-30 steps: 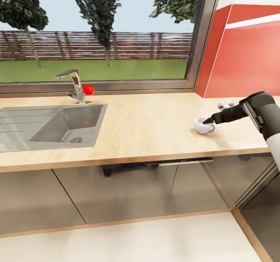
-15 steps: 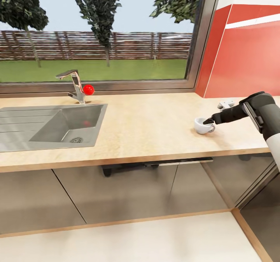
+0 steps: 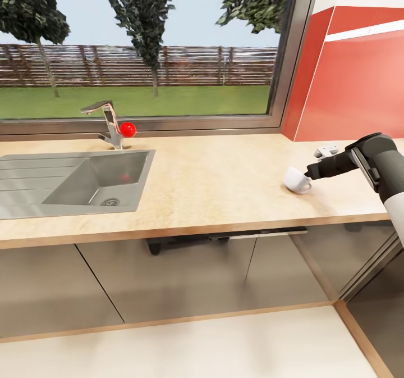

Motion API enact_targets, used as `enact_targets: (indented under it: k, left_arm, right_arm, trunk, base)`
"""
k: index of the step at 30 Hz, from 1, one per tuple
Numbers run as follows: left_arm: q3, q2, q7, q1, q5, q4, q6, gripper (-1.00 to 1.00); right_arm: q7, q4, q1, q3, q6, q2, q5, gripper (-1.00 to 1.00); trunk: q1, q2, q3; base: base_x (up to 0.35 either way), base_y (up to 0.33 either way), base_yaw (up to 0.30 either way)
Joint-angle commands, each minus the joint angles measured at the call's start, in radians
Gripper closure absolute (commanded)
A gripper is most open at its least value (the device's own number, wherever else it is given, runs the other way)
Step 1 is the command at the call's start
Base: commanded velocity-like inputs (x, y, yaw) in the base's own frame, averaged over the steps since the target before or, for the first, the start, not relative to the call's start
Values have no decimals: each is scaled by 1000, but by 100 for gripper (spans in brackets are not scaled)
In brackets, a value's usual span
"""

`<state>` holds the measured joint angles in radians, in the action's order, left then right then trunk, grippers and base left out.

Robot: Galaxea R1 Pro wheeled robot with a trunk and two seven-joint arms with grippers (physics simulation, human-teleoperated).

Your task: Set up a coffee station on the kitchen countertop: keep the coffee maker on the countertop, move the bottle of coffee from the kitchen shelf to the counter next to the coffee maker, place a paper coffee filter on top of the coffee maker, put the saucer next to the coffee maker with the coffee cup on the saucer, and place the electric kettle next to the coffee maker.

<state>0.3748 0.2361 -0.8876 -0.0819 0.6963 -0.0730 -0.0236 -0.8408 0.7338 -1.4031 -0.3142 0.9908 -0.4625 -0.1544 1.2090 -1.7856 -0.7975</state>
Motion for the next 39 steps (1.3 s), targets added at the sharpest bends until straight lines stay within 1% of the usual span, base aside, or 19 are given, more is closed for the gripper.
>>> enact_targets:
  k: [1, 11, 24, 26, 28, 29, 30, 31, 33, 34, 35, 36, 38, 39]
  left_arm:
    - [1, 0, -4, -1, 2, 1, -3, -100]
    - [1, 0, -6, -1, 2, 1, -4, -100]
    - [0, 0, -3, -1, 2, 1, -7, -100]
    - [0, 0, -3, -1, 2, 1, -7, -100]
    - [0, 0, -3, -1, 2, 1, -7, -100]
    - [0, 0, -3, -1, 2, 1, -7, -100]
    - [0, 0, -3, -1, 2, 1, -7, -100]
    - [0, 0, -3, -1, 2, 1, -7, -100]
    - [0, 0, -3, -1, 2, 1, -7, -100]
    - [0, -1, -2, -1, 2, 1, -7, -100]
    - [0, -1, -2, -1, 2, 1, -7, -100]
    - [0, -1, -2, -1, 2, 1, -7, -100]
    - [0, -1, -2, -1, 2, 1, -7, -100]
    - [0, -1, -2, -1, 2, 1, -7, -100]
  right_arm:
    - [-9, 1, 0, -3, 6, -1, -4, 100]
    - [-10, 1, 0, -3, 6, -1, -4, 100]
    - [-15, 22, 0, -6, 7, -2, -4, 100]
    - [-9, 47, 0, -8, 8, -2, -4, 100]
    - [-1, 71, 0, -15, 9, -2, -16, 100]
    - [2, 90, 0, -18, 9, -1, -39, 100]
    - [4, 110, 0, -21, 10, 5, -72, 100]
    - [4, 122, 0, -21, 10, 10, -93, 100]
    - [5, 165, 0, -23, 10, 33, -183, 100]
    - [4, 177, 0, -24, 11, 38, -206, 100]
    - [4, 199, -1, -24, 11, 47, -244, 100]
    - [4, 223, -1, -24, 11, 53, -272, 100]
    - [4, 247, -1, -24, 11, 58, -295, 100]
    - [3, 281, -1, -25, 11, 61, -330, 100]
  trunk:
    - [0, 0, -1]
    - [0, 0, -1]
    - [-50, 91, 40]
    - [-58, 105, 46]
    - [-65, 119, 52]
    - [-69, 126, 55]
    - [-73, 133, 59]
    - [-77, 140, 62]
    - [-84, 154, 68]
    - [-88, 161, 71]
    - [-92, 168, 74]
    - [-96, 175, 77]
    - [-104, 189, 84]
    - [-107, 196, 87]
  base:
    - [0, 0, 0]
    - [0, 0, 0]
    - [0, 0, 0]
    - [0, 0, 0]
    - [0, 0, 0]
    - [0, 0, 0]
    - [0, 0, 0]
    - [0, 0, 0]
    - [0, 0, 0]
    - [0, 0, 0]
    - [0, 0, 0]
    - [0, 0, 0]
    - [0, 0, 0]
    - [0, 0, 0]
